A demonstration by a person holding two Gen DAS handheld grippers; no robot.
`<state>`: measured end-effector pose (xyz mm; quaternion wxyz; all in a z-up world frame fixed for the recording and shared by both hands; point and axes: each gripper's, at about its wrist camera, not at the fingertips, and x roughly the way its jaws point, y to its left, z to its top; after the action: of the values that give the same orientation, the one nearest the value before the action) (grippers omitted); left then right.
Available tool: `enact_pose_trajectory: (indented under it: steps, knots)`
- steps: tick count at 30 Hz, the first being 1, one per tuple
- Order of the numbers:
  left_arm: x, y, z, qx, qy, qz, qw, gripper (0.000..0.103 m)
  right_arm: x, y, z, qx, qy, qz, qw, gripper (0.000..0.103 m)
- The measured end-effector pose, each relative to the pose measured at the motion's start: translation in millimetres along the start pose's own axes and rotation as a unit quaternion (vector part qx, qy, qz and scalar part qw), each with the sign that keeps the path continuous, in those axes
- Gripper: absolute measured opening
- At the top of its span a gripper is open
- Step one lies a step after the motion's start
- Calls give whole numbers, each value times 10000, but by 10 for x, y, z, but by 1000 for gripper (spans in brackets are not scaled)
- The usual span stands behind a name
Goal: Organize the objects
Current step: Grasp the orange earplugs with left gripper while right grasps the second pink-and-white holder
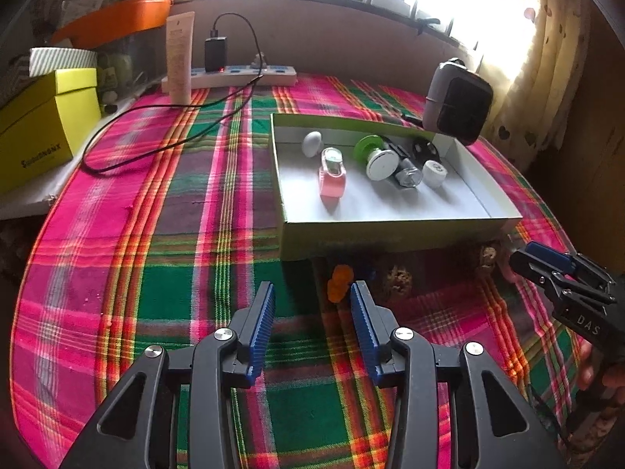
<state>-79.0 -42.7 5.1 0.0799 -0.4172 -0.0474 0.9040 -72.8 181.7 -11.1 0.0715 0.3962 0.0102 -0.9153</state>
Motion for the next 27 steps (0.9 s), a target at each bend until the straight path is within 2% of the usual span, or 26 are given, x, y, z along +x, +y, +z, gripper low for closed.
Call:
enact_pose_trajectory:
  steps: [3,17,23,27]
  knots:
    - [38,10,7,-20,41,10,10000,38,55,-8,4,-33,92,-135,9999,43]
    - [136,-44,52,105,94,22,9999,39,194,-19,13,-83,323,-207,9992,43]
    - [88,-43,54,51,29,-271,9996,39,189,11,14,-158,315,-133,9993,43]
    - [144,-62,65,96,88,-194,9997,39,215,6,9,-119,384,-113,9991,43]
